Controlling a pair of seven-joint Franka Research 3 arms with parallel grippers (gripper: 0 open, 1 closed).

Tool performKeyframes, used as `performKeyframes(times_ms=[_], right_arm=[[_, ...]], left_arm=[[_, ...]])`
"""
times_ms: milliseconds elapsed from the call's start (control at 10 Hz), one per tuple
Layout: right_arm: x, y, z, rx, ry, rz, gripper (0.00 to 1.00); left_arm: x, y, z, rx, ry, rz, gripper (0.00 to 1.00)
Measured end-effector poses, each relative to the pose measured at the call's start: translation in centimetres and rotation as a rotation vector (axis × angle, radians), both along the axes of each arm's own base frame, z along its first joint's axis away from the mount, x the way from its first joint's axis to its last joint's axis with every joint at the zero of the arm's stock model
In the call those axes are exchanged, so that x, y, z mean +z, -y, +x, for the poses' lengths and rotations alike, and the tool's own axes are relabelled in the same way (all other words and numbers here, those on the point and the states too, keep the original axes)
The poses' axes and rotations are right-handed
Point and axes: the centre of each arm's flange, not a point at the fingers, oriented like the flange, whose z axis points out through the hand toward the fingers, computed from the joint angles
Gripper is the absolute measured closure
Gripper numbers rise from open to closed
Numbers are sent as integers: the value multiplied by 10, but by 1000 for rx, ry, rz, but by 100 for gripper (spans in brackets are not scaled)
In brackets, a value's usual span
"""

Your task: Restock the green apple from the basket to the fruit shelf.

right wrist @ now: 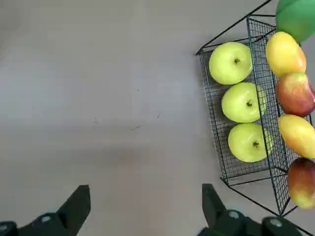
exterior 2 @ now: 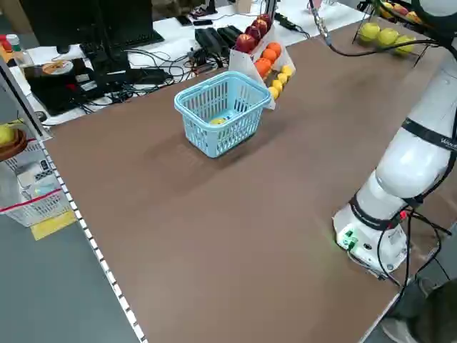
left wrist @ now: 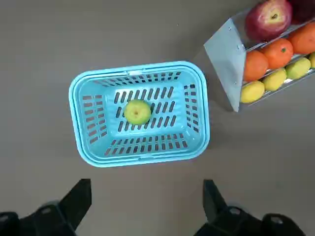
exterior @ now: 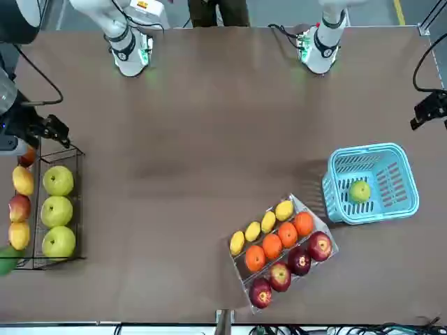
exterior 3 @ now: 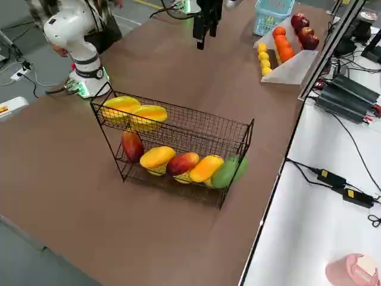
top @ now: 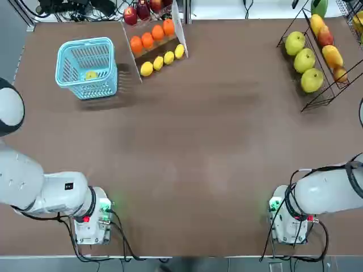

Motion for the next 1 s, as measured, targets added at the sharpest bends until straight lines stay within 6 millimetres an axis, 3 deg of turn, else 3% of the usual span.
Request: performKeyframes(times_ms=[400,800,1000], right_arm=[[0,-1,0,-1,-1,12,0],[0,-1,0,-2,0,15,0],[0,-2,0,0,-5,16,0]], left_arm=[[-6,7,1,-9,-19,-2,0],[-43,5,28,39,-30,-7,0],[-72,2,47,44,-31,-10,0]])
